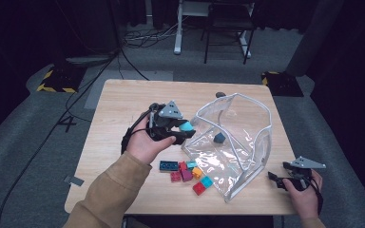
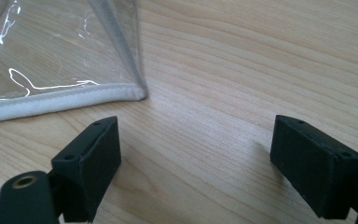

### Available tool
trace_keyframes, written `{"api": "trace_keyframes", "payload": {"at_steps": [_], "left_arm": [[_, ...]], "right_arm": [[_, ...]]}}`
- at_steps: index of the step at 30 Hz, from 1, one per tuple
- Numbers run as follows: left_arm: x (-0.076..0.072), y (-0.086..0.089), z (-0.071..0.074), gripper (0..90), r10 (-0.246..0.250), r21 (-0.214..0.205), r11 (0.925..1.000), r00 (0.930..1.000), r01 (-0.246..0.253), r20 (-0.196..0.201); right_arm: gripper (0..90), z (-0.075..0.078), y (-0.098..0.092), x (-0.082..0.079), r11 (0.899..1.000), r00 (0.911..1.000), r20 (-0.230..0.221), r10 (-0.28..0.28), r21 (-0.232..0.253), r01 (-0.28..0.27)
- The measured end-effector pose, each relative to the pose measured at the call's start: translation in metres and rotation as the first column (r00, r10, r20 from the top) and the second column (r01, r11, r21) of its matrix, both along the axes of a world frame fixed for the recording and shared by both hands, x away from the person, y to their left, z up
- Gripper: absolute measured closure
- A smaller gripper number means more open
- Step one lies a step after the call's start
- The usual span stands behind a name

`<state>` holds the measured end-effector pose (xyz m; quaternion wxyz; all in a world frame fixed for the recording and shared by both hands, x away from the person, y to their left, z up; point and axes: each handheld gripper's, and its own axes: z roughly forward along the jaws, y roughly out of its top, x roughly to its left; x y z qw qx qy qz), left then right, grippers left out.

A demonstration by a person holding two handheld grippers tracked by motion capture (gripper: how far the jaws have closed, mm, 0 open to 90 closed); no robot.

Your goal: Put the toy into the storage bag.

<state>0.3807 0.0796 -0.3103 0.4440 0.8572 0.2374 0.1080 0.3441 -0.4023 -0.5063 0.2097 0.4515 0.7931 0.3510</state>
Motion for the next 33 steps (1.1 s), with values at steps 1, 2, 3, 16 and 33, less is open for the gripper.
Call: {"api": "trace_keyframes", "payload": {"at_steps": [1, 2, 3, 16, 33], "left_arm": [[0.0, 0.0, 0.007, 56.8, -0.002, -0.009, 1.0, 1.0, 0.002, 0.006], [0.0, 0.0, 0.007, 56.8, -0.002, -0.009, 1.0, 1.0, 0.002, 0.006], [0.0, -0.002, 0.014, 56.8, -0.002, -0.012, 0.9999, 0.9999, 0.002, 0.014], [0.007, -0.019, 0.038, 56.8, -0.031, -0.078, 0.9964, 0.999, 0.034, 0.031], [0.041, -0.057, 0.041, 56.8, -0.044, -0.126, 0.9908, 0.9981, 0.049, 0.044]], "right_arm": [[16.2, 0.0, 0.0, 0.0, 1.0, 1.0, 0.0, -0.001, 0.0, 0.001], [16.2, 0.0, 0.0, 0.0, 1.0, 1.0, 0.0, -0.001, 0.0, 0.001], [16.2, 0.0, 0.0, 0.0, 1.0, 1.0, 0.0, 0.0, 0.0, 0.0], [16.2, 0.0, 0.0, 0.0, 1.0, 1.0, 0.001, -0.001, -0.001, 0.001], [16.2, 0.0, 0.0, 0.0, 1.0, 1.0, 0.0, -0.001, 0.0, 0.001]]}}
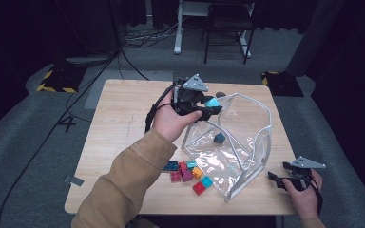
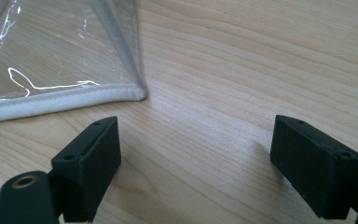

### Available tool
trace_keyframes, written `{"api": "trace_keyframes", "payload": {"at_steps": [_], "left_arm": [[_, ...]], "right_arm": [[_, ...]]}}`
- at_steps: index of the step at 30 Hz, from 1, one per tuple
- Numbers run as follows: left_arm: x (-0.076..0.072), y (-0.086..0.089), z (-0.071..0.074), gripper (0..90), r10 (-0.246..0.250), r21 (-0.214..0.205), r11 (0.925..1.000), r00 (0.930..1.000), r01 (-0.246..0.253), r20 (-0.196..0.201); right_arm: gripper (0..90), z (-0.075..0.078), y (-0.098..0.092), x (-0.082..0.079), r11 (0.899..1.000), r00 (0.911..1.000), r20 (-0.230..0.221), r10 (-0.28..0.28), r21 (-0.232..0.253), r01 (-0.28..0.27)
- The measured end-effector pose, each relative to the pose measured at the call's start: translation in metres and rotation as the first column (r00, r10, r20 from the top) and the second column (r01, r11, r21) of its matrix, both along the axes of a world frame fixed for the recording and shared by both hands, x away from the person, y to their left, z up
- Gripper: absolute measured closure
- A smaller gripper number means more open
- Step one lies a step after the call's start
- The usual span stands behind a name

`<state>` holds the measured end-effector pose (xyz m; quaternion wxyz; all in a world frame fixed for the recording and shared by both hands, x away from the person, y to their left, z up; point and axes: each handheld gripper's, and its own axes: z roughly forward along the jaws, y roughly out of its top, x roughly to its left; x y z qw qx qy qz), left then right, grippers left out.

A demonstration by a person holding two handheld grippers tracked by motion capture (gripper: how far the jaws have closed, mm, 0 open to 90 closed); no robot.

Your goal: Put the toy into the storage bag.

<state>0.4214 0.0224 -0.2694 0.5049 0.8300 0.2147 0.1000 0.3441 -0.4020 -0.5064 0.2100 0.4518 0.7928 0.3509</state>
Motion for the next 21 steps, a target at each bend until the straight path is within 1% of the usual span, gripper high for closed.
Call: {"api": "trace_keyframes", "payload": {"at_steps": [1, 3, 4, 6, 10, 15, 17, 19, 21], "left_arm": [[0.0, 0.0, 0.0, 56.8, 0.0, 0.0, 1.0, 1.0, 0.0, 0.0], [0.005, -0.007, -0.003, 56.8, 0.001, -0.014, 0.9999, 1.0, -0.001, -0.007], [0.005, -0.007, -0.003, 56.8, 0.001, -0.014, 0.9999, 1.0, -0.001, -0.007], [0.009, -0.013, -0.005, 56.8, 0.0, -0.018, 0.9998, 0.9999, 0.0, -0.011], [0.014, -0.026, -0.009, 56.8, -0.01, -0.029, 0.9995, 0.9999, 0.01, -0.007], [0.021, -0.043, -0.016, 56.8, -0.018, -0.016, 0.9997, 0.9998, 0.018, -0.006], [0.024, -0.052, -0.019, 56.8, -0.021, -0.029, 0.9994, 0.9998, 0.021, -0.007], [0.025, -0.055, -0.021, 56.8, -0.025, -0.028, 0.9993, 0.9997, 0.025, -0.006], [0.028, -0.066, -0.026, 56.7, -0.038, -0.029, 0.9989, 0.9992, 0.038, -0.009]], "right_arm": [[16.2, 0.0, 0.0, 0.0, 1.0, 1.0, 0.0, 0.0, 0.0, 0.0], [16.2, 0.0, 0.0, 0.0, 1.0, 1.0, -0.001, -0.001, 0.0, 0.001], [16.2, 0.0, 0.0, 0.0, 1.0, 1.0, -0.001, -0.001, 0.0, 0.001], [16.2, 0.0, 0.0, 0.0, 1.0, 1.0, -0.001, -0.001, 0.0, 0.001], [16.1, 0.0, 0.001, 0.001, 1.0, 1.0, -0.001, 0.002, 0.002, -0.002], [16.2, 0.0, 0.001, 0.002, 1.0, 1.0, -0.002, 0.003, 0.001, -0.003], [16.1, 0.0, 0.001, 0.002, 1.0, 1.0, -0.002, 0.003, 0.002, -0.003], [16.2, 0.0, 0.001, 0.002, 1.0, 1.0, -0.002, 0.004, 0.001, -0.004], [16.2, 0.0, 0.001, 0.002, 1.0, 1.0, -0.002, 0.004, 0.001, -0.004]]}}
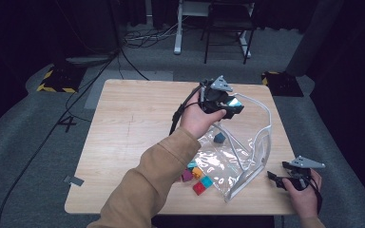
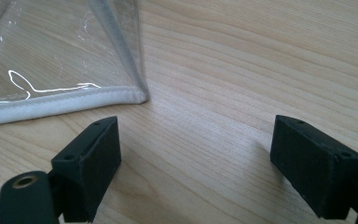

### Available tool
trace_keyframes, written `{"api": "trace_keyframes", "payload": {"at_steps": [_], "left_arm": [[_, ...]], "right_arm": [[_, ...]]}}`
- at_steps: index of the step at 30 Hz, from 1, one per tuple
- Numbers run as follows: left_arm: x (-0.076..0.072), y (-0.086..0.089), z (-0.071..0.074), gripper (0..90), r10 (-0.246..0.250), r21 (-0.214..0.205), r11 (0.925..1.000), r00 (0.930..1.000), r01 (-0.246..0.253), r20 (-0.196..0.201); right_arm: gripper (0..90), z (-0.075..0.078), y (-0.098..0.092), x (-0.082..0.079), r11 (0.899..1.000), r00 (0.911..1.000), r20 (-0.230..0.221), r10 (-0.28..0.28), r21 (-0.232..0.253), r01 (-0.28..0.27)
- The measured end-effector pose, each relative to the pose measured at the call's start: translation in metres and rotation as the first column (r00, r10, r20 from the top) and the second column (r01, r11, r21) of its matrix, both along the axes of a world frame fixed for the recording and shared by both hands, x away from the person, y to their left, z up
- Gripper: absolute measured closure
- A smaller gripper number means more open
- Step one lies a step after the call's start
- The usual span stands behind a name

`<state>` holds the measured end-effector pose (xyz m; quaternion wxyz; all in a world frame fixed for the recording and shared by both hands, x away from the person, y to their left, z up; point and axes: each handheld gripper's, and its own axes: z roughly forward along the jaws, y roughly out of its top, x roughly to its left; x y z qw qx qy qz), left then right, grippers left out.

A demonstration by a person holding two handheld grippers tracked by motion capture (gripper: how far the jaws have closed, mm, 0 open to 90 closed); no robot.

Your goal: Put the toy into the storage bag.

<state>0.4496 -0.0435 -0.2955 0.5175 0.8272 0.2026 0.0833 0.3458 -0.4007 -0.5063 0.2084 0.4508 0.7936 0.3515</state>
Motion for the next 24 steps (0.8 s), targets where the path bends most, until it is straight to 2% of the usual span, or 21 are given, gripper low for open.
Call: {"api": "trace_keyframes", "payload": {"at_steps": [4, 9, 12, 13, 17, 24], "left_arm": [[0.003, -0.009, -0.006, 56.7, -0.004, -0.005, 1.0, 1.0, 0.004, 0.002], [0.008, -0.02, -0.016, 56.7, 0.002, -0.002, 1.0, 0.9998, -0.002, -0.019], [0.01, -0.025, -0.022, 56.7, 0.012, 0.016, 0.9998, 0.9997, -0.012, -0.021], [0.011, -0.028, -0.026, 56.7, 0.023, 0.038, 0.999, 0.9996, -0.022, -0.018], [0.011, -0.032, -0.033, 56.7, 0.027, 0.055, 0.9982, 0.9992, -0.026, -0.031], [0.009, -0.036, -0.038, 56.6, 0.044, 0.091, 0.9949, 0.9988, -0.042, -0.023]], "right_arm": [[16.2, 0.0, 0.0, 0.0, 1.0, 1.0, 0.0, 0.0, 0.0, 0.0], [16.2, 0.0, 0.0, 0.0, 1.0, 1.0, -0.001, 0.002, 0.001, -0.002], [16.2, 0.0, 0.0, 0.0, 1.0, 1.0, 0.0, 0.003, 0.001, -0.003], [16.2, 0.0, 0.0, 0.0, 1.0, 1.0, -0.001, 0.004, 0.0, -0.004], [16.2, 0.0, 0.0, 0.0, 1.0, 1.0, -0.001, 0.006, 0.001, -0.006], [16.2, 0.0, 0.0, 0.0, 1.0, 1.0, -0.001, 0.006, 0.001, -0.006]]}}
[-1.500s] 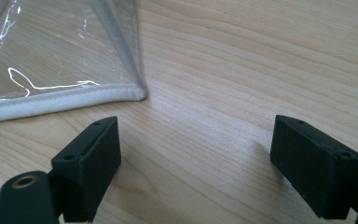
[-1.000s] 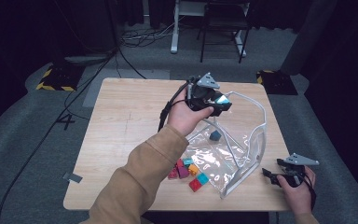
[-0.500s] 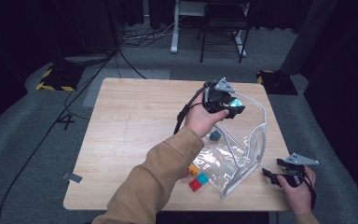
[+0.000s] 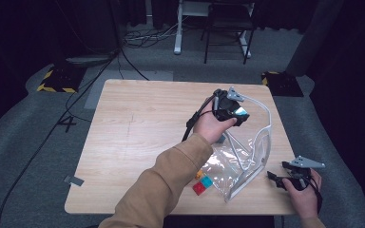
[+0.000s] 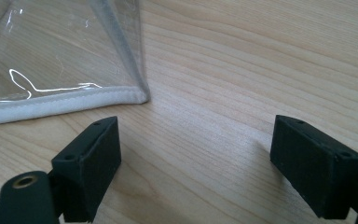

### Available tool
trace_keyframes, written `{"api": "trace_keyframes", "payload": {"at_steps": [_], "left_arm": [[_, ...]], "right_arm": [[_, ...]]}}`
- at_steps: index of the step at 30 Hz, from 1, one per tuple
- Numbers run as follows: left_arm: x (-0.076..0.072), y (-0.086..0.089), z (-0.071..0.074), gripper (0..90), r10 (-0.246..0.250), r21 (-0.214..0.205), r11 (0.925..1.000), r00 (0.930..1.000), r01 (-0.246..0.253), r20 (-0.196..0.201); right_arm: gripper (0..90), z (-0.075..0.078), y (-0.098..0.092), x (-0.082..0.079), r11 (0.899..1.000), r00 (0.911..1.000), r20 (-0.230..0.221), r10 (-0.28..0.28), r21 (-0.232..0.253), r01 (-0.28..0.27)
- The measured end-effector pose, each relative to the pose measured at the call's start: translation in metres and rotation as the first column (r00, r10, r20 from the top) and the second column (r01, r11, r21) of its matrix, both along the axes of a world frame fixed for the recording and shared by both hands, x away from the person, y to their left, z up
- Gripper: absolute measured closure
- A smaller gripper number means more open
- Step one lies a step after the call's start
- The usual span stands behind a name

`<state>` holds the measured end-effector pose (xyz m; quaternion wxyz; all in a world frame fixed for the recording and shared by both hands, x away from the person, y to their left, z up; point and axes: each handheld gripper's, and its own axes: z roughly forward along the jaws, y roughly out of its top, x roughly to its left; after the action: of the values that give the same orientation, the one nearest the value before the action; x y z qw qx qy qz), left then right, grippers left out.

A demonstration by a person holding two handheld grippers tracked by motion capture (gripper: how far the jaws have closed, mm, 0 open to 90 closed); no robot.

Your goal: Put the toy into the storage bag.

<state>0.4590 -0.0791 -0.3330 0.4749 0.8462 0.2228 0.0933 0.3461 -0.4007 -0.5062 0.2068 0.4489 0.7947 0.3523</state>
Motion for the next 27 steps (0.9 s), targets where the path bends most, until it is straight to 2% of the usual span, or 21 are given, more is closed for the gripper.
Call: {"api": "trace_keyframes", "payload": {"at_steps": [5, 7, 8, 9, 11, 12, 13, 16, 18, 27], "left_arm": [[-0.001, -0.001, -0.001, 56.5, 0.01, 0.033, 0.9994, 0.9999, -0.01, -0.01], [0.0, -0.001, -0.002, 49.7, 0.015, 0.047, 0.9988, 0.9996, -0.014, -0.023], [0.0, -0.002, -0.002, 49.7, 0.02, 0.055, 0.9983, 0.9993, -0.018, -0.032], [-0.001, -0.003, -0.002, 38.0, 0.032, 0.074, 0.9968, 0.999, -0.03, -0.03], [-0.002, -0.003, -0.002, 31.0, 0.047, 0.093, 0.9946, 0.9988, -0.046, -0.009], [-0.002, -0.003, -0.002, 30.9, 0.047, 0.093, 0.9946, 0.9988, -0.046, -0.009], [-0.002, -0.002, 0.0, 30.2, 0.042, 0.071, 0.9966, 0.999, -0.04, -0.019], [-0.003, 0.001, 0.003, 28.9, 0.032, 0.044, 0.9985, 0.9993, -0.032, -0.021], [-0.004, 0.002, 0.005, 29.0, 0.029, 0.04, 0.9988, 0.9994, -0.028, -0.021], [-0.023, 0.021, 0.028, 28.9, 0.014, 0.012, 0.9998, 0.9996, -0.014, 0.025]], "right_arm": [[16.2, 0.0, 0.0, 0.0, 1.0, 1.0, 0.0, 0.0, 0.0, 0.0], [16.2, 0.0, 0.0, 0.0, 1.0, 1.0, 0.0, 0.0, 0.0, 0.0], [16.3, 0.0, 0.0, 0.0, 1.0, 1.0, 0.0, 0.0, 0.0, 0.0], [16.2, 0.0, 0.0, 0.0, 1.0, 1.0, 0.0, 0.0, 0.0, 0.0], [16.3, 0.0, 0.0, 0.0, 1.0, 1.0, 0.0, 0.0, 0.0, 0.0], [16.3, 0.0, 0.0, 0.0, 1.0, 1.0, 0.0, 0.0, 0.0, 0.0], [16.3, 0.0, 0.0, 0.0, 1.0, 1.0, 0.001, 0.0, 0.0, 0.0], [16.3, 0.0, 0.0, 0.0, 1.0, 1.0, 0.0, 0.001, 0.0, -0.001], [16.3, 0.0, 0.0, 0.0, 1.0, 1.0, 0.0, 0.001, 0.0, -0.001], [16.3, 0.0, 0.0, 0.0, 1.0, 1.0, 0.0, 0.001, 0.0, -0.001]]}}
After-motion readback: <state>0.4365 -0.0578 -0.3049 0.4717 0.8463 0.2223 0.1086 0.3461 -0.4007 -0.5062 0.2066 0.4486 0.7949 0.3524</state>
